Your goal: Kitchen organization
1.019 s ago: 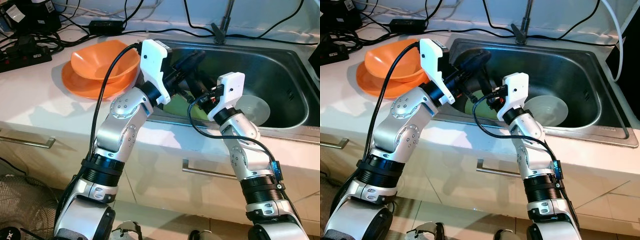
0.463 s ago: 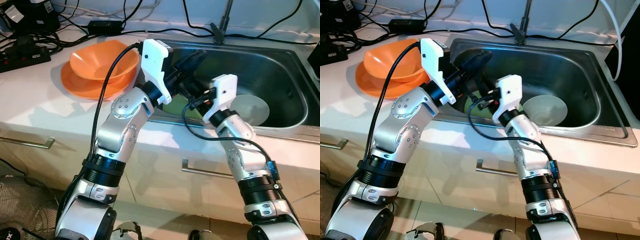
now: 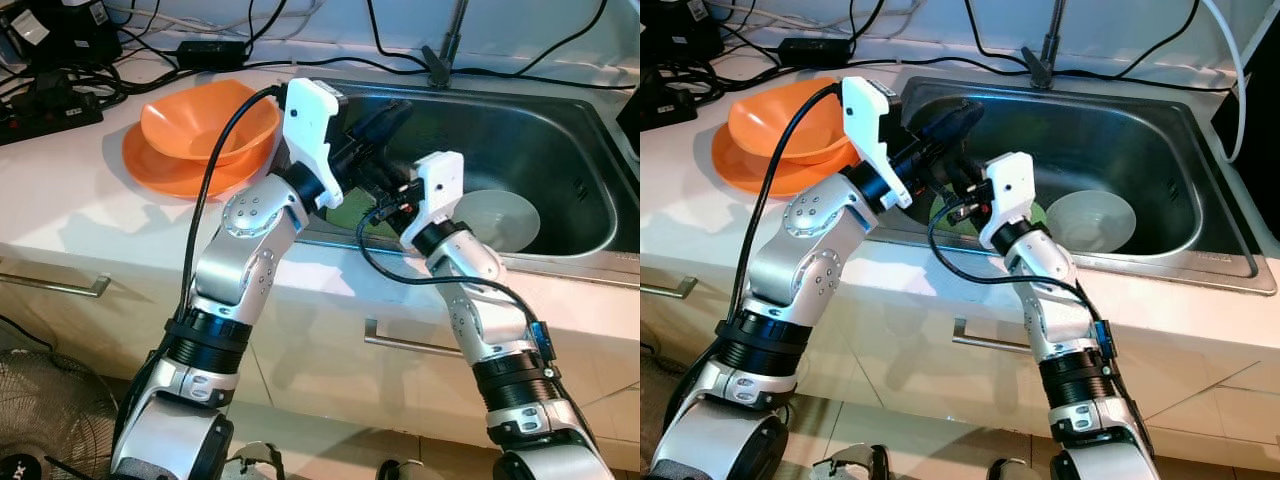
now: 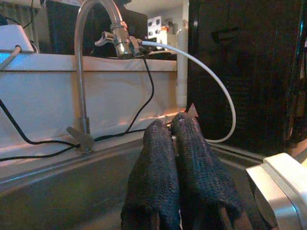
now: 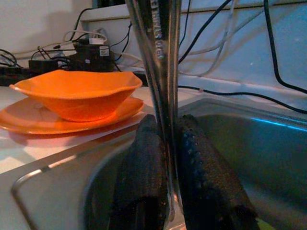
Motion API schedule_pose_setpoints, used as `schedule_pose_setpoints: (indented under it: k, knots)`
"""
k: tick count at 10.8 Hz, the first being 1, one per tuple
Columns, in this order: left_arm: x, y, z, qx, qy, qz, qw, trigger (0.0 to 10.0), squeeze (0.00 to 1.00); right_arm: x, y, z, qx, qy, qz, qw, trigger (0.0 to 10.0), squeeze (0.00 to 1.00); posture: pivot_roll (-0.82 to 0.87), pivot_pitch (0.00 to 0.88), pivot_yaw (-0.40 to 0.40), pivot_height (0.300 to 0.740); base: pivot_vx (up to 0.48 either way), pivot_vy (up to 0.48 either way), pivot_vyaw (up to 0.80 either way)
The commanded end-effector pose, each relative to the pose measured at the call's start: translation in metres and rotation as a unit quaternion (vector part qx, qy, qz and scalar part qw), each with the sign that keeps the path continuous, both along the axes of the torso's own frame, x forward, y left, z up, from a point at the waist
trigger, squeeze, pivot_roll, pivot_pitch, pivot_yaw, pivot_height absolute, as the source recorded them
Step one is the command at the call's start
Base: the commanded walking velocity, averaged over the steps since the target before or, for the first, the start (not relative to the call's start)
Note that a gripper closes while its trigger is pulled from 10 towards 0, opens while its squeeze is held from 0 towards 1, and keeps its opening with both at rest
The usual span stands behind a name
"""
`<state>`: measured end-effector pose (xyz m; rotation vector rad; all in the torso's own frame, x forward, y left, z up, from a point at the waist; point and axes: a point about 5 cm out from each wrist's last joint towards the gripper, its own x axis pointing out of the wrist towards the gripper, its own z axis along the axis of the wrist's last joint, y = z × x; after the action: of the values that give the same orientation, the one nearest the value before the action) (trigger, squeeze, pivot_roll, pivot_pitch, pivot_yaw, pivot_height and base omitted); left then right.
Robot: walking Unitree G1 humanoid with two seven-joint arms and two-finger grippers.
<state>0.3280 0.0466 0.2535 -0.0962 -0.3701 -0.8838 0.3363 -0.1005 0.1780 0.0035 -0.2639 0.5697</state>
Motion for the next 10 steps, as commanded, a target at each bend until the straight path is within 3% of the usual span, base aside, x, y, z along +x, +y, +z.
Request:
schedule_pose_setpoints:
  k: [1,2,6,8,9,10]
  knots:
    - [0.0,0.005,0.003,-0.013,0.0,0.005,1.0,10.0,0.86,0.003,-0.016,0.003,0.029,-0.002,-0.034,0.999,0.0,0.0,0.11,0.08,0.039,0.74,0.0,0.0,0.0]
    - [0.002,0.007,0.004,-0.025,0.007,0.006,1.0,10.0,1.0,0.003,-0.016,0.003,0.029,-0.001,-0.034,0.999,0.0,0.0,0.11,0.08,0.039,0.74,0.0,0.0,0.0]
    - [0.006,0.017,0.008,-0.074,0.026,0.018,0.997,10.0,1.0,0.004,-0.017,0.002,0.031,-0.001,-0.041,0.999,0.0,0.0,0.11,0.081,0.038,0.74,0.0,0.0,0.0]
    - [0.007,0.02,0.006,-0.074,0.026,0.032,0.996,10.0,1.0,0.006,-0.022,0.002,0.032,0.001,-0.054,0.998,0.0,0.0,0.11,0.081,0.039,0.74,0.0,0.0,0.0]
    - [0.008,0.023,-0.001,-0.052,0.025,0.057,0.997,10.0,0.0,0.011,-0.028,0.001,0.021,0.003,-0.069,0.997,0.5,0.0,0.11,0.082,0.039,0.74,0.0,0.0,0.0]
    - [0.008,0.024,-0.011,-0.027,0.034,0.071,0.997,10.0,0.0,0.017,-0.035,0.003,0.016,0.004,-0.089,0.996,10.0,0.0,0.11,0.082,0.04,0.74,0.0,0.0,0.0]
